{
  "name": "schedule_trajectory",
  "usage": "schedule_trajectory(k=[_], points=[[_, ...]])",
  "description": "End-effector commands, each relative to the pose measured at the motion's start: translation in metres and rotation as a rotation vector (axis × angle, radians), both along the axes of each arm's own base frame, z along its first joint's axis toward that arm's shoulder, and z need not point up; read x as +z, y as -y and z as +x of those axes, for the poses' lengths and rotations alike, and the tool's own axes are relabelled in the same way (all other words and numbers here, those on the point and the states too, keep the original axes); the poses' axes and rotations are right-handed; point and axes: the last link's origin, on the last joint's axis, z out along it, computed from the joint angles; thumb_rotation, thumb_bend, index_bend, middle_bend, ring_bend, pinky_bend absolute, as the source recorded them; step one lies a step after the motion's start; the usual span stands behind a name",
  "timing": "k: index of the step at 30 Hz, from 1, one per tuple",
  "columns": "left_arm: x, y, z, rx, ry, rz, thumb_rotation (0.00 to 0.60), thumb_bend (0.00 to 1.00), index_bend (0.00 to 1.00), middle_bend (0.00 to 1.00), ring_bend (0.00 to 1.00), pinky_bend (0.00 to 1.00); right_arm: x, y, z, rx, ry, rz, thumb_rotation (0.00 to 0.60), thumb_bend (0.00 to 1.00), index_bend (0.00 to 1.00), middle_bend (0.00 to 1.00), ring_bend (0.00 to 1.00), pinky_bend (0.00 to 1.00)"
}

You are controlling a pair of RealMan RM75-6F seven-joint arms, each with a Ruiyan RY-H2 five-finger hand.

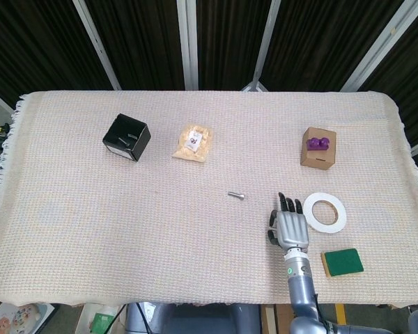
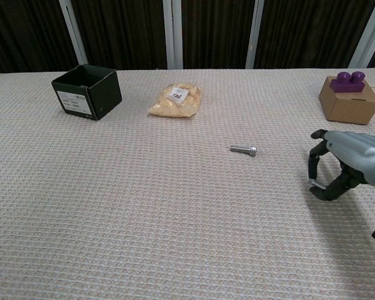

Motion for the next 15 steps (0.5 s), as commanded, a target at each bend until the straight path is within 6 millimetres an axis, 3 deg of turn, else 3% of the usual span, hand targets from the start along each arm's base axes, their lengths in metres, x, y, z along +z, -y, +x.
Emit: schedule_trajectory(k=[1, 15], points=[[0.0, 0.0, 0.0, -0.001, -0.001, -0.001, 0.6, 0.12, 0.1, 0.08, 0.01, 0.14, 0.004, 0.001, 0.0, -0.005, 0.013, -0.004, 0.6, 0.36, 0.57, 0.01, 0.09, 0.03], [-0.002, 0.0, 0.001, -0.001, -0.006, -0.003, 0.6, 0.12, 0.1, 0.08, 0.01, 0.14, 0.015, 0.004, -0.003, -0.034, 0.063, -0.003, 0.6, 0.36, 0.57, 0.01, 0.09, 0.03]])
